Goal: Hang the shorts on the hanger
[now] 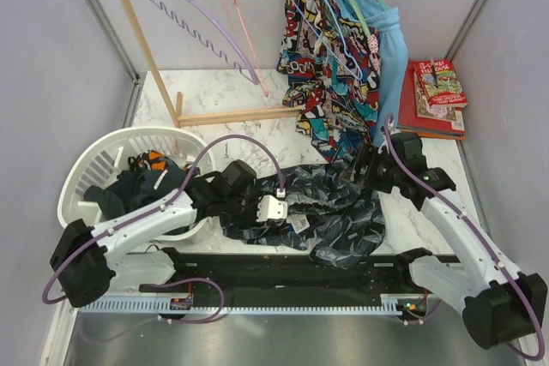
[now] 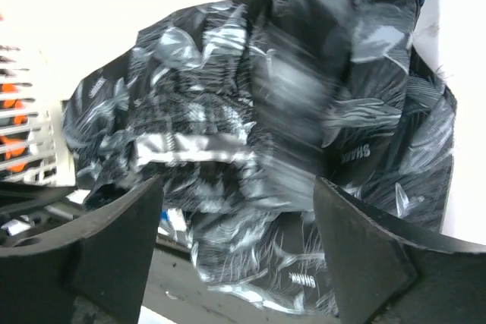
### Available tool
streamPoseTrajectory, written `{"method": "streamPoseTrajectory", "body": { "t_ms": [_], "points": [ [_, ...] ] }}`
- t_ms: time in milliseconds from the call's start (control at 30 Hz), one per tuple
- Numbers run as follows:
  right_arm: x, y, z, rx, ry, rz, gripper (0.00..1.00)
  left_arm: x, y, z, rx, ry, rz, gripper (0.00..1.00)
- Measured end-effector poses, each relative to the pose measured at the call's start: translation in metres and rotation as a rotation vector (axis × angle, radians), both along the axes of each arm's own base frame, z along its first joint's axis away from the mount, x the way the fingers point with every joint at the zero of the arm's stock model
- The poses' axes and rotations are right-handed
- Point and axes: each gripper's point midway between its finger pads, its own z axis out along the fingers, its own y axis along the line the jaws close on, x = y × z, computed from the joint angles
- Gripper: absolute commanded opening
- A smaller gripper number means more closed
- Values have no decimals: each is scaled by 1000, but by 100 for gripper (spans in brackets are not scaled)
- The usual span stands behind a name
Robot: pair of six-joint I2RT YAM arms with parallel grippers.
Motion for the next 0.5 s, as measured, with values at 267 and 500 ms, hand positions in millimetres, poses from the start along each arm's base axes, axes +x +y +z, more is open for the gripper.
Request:
{"method": "streamPoseTrajectory", "body": {
  "t_ms": [267, 500],
  "points": [
    [-22, -1, 62, -14, -171, 135, 96, -1, -2, 85, -157, -93, 31, 84],
    [-45, 9, 145, -48, -474, 399, 98, 14, 1, 181, -361, -113, 135, 93]
  ]
}}
